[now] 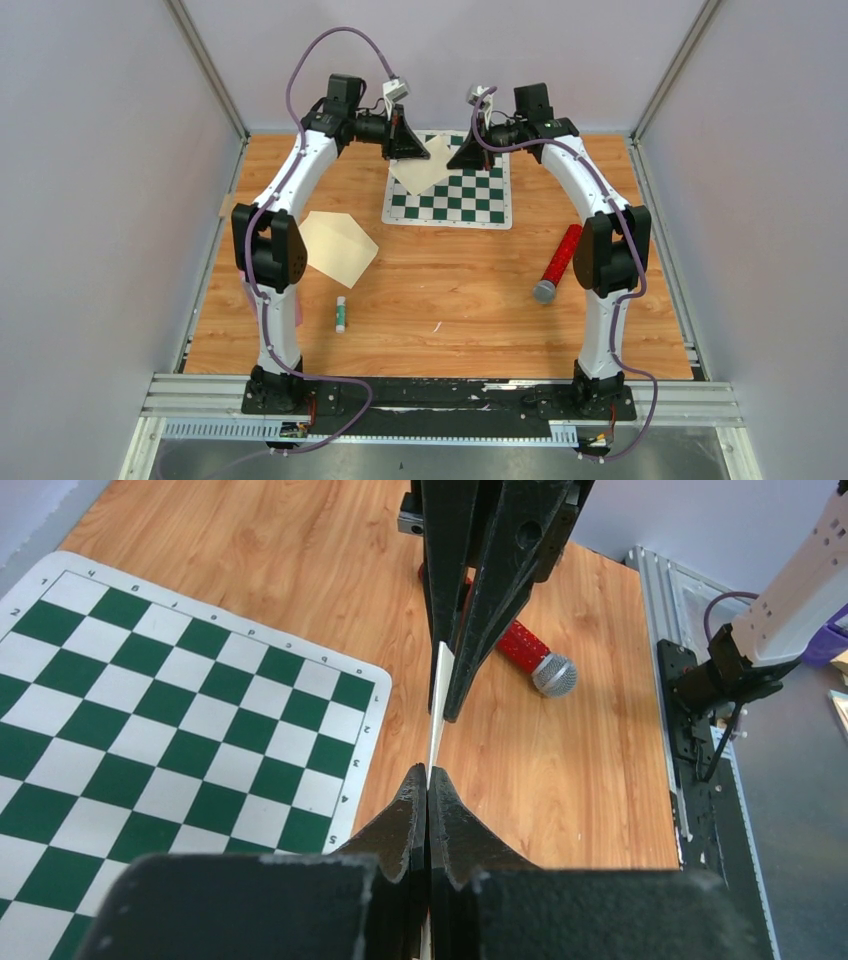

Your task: Place the letter into the envelope and seal it

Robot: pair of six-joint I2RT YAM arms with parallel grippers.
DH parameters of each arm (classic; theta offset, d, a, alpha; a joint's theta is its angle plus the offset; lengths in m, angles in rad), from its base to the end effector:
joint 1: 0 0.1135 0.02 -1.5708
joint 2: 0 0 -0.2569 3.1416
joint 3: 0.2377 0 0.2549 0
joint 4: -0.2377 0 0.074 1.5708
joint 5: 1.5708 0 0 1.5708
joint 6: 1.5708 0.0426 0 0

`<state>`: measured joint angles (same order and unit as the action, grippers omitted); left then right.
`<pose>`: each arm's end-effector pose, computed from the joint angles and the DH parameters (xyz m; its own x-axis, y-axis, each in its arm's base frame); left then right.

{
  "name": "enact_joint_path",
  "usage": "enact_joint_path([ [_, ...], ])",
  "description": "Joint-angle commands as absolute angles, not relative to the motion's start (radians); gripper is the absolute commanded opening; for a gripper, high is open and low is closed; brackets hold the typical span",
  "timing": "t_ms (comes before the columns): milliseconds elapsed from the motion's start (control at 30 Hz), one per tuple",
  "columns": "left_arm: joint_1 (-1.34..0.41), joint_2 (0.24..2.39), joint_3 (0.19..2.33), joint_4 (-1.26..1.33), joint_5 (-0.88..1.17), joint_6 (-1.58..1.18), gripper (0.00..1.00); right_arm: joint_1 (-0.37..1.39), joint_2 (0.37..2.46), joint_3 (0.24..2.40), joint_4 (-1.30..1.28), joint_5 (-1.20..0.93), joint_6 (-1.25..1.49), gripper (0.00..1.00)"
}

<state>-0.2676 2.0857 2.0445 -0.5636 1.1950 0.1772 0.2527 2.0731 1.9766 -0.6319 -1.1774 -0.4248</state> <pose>0.4430 -0.1626 0.3359 -0.3926 0.1747 -0.9030 0.9186 0.1227 -0.3756 0.4389 0.1540 0.3144 -0.2727 -0.2336 -0.9333 -0.9610 0.1126 0.2526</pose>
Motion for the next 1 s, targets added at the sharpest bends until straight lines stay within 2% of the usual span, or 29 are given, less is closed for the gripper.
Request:
enact_joint_path([
  [0, -0.264, 2.079, 2.044, -0.55, 1.202, 0.183, 0.0, 0.253, 2.046, 1.971, -0.638, -1.193, -0.453, 0.01],
  [100, -0.262, 2.079, 2.043, -0.546, 1.2, 0.183, 0.0, 0.252, 2.045, 1.967, -0.64, -1.175, -0.446, 0.21],
  [133, -0.262, 2.078, 2.041, -0.544, 1.201, 0.179, 0.0, 0.253, 2.046, 1.967, -0.639, -1.17, -0.445, 0.23],
  [267, -0.261, 2.079, 2.034, -0.522, 1.204, 0.16, 0.0, 0.252, 2.051, 1.966, -0.639, -1.163, -0.437, 0.18],
  [400, -0.259, 2.082, 2.037, -0.513, 1.204, 0.153, 0.0, 0.252, 2.053, 1.969, -0.638, -1.172, -0.433, 0.01],
  [600, -0.258, 2.081, 2.033, -0.512, 1.185, 0.15, 0.0, 0.252, 2.052, 1.97, -0.639, -1.178, -0.429, 0.0],
  [667, -0.258, 2.078, 2.026, -0.5, 1.157, 0.145, 0.0, 0.251, 2.051, 1.968, -0.637, -1.165, -0.421, 0.09],
  [767, -0.251, 2.066, 1.985, -0.414, 1.144, 0.045, 0.0, 0.242, 2.043, 1.967, -0.614, -1.14, -0.373, 0.3],
  [867, -0.235, 2.034, 1.907, -0.149, 1.129, -0.155, 0.0, 0.219, 2.026, 1.956, -0.519, -1.145, -0.237, 0.44],
  [967, -0.221, 2.01, 1.816, 0.109, 1.088, -0.429, 0.0, 0.19, 2.004, 1.921, -0.356, -1.133, -0.028, 0.53],
])
